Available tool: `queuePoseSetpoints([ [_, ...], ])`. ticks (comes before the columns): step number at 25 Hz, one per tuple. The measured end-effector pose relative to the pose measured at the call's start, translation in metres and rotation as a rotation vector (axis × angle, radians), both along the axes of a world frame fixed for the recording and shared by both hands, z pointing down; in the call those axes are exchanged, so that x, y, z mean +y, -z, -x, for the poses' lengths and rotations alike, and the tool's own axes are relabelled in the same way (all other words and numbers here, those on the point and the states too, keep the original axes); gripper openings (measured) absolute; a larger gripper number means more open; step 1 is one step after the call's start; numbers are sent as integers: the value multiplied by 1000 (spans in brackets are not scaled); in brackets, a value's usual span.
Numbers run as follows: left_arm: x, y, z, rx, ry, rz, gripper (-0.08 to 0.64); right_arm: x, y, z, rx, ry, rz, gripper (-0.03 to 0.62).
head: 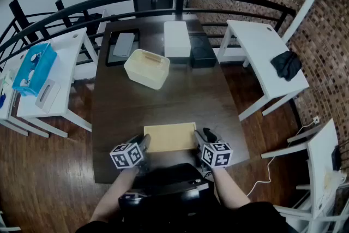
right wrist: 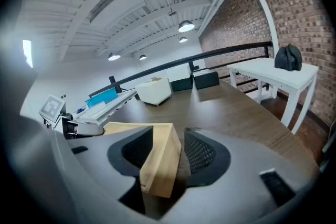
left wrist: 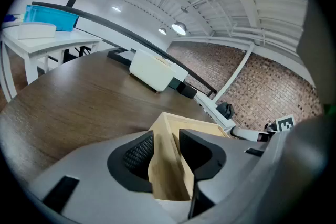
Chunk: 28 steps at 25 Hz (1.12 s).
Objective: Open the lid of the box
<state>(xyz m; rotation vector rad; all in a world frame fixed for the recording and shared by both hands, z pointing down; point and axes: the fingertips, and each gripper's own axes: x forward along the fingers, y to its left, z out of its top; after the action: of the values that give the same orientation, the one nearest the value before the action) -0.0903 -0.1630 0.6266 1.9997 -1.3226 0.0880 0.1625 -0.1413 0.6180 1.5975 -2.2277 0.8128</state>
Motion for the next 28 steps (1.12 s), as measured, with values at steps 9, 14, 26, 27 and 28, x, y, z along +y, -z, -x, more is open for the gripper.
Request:
queuePoseSetpoints([
  [9, -5, 2, 7, 81, 16, 16, 80, -2, -15, 10, 9, 49, 57, 192],
  [14, -4, 0, 31, 84, 61, 13, 78, 0, -28, 10, 21, 53, 94, 190],
  [26, 1, -1, 114, 75, 178, 6, 72, 1, -32, 16, 2, 77, 112, 135],
  [27, 2, -2, 120, 74, 189, 6, 72, 1, -33, 15, 2, 76, 112, 135],
  [28, 2, -2, 127, 73, 201, 5, 72, 1, -33, 15, 1, 74, 113, 135],
])
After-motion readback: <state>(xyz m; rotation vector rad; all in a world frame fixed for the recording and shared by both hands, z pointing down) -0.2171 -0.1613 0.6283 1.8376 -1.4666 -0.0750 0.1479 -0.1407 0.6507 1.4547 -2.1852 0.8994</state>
